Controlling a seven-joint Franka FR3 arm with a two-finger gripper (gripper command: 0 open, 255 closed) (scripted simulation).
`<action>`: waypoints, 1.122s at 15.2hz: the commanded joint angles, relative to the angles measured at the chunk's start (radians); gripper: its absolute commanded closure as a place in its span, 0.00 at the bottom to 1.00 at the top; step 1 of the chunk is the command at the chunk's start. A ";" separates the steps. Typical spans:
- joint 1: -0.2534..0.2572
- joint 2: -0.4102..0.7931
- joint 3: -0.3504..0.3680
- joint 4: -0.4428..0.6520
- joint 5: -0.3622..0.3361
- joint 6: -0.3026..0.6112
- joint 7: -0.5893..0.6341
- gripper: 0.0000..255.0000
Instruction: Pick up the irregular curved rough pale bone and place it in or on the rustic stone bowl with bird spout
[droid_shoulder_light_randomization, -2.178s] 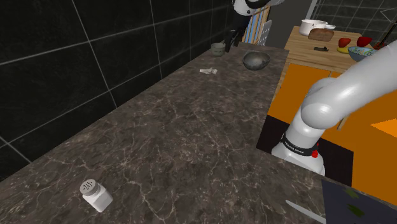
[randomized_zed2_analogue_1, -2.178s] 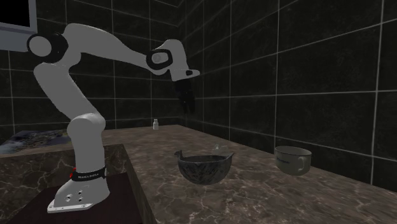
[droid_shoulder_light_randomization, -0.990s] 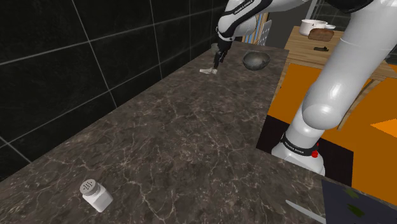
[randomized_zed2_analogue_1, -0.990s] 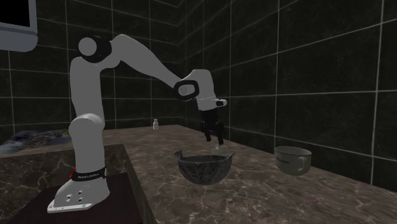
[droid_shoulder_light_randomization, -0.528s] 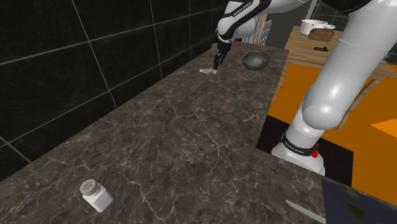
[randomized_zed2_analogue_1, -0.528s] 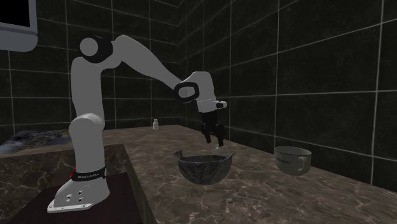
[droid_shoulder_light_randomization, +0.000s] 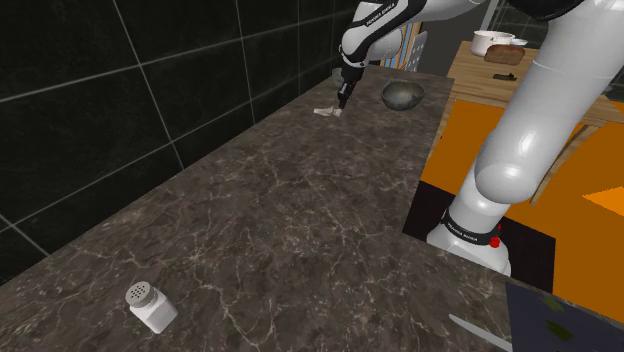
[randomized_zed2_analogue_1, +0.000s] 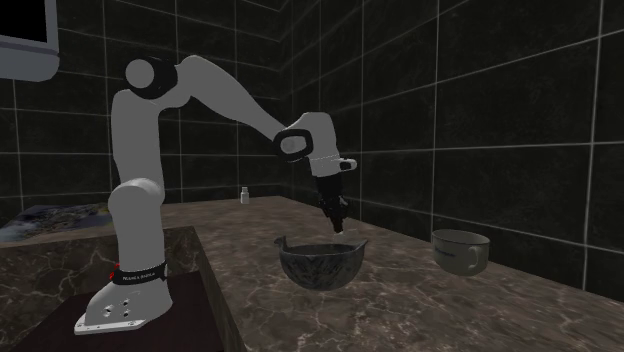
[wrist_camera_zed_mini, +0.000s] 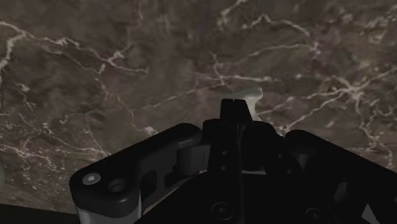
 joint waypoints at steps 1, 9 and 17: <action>0.000 0.000 0.000 0.000 0.000 0.000 0.000 1.00; 0.035 0.234 0.046 0.341 -0.020 -0.276 -0.068 0.00; 0.037 0.337 0.065 0.406 -0.015 -0.285 -0.096 0.00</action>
